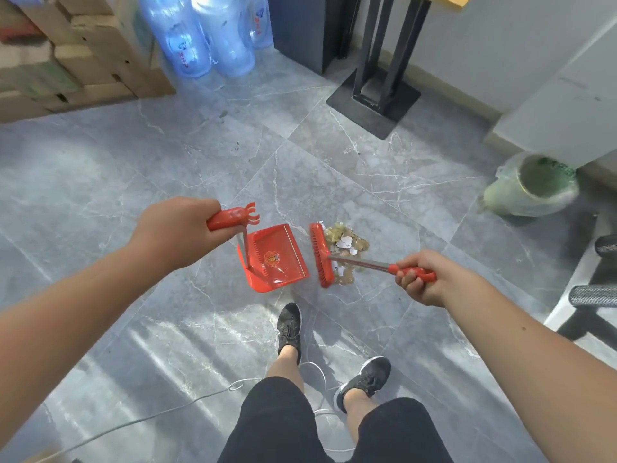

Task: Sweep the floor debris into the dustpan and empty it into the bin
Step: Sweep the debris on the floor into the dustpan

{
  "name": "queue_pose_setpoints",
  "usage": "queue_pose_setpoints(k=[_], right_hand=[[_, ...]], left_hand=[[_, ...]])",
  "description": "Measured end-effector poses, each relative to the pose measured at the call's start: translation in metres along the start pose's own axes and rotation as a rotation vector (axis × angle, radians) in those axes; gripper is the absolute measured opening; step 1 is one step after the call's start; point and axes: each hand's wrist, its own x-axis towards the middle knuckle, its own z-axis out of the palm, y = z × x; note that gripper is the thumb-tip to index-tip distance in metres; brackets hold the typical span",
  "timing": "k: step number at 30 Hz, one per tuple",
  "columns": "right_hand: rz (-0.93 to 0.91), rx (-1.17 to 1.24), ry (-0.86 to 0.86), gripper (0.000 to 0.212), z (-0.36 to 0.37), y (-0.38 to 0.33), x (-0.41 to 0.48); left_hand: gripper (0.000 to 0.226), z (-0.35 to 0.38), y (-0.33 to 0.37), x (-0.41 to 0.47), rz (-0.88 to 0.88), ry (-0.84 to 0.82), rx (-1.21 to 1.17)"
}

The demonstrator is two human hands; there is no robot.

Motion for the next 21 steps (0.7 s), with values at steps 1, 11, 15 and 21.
queue_pose_setpoints(k=[1,11,15,21], right_hand=[[0.002,-0.001,-0.007,0.008,-0.001,0.0,-0.002],[-0.045,0.071,-0.12,0.009,0.025,-0.024,-0.027],[-0.082,0.053,-0.128,0.009,0.042,-0.041,-0.026],[-0.127,0.076,-0.112,0.008,0.059,-0.065,-0.031]], left_hand=[[0.058,0.0,0.002,0.004,0.005,-0.003,-0.002],[0.058,-0.003,0.003,0.029,0.042,0.008,0.037],[0.059,0.0,-0.001,0.037,0.052,-0.002,0.043],[0.058,0.01,-0.01,0.05,0.06,-0.023,0.037]])
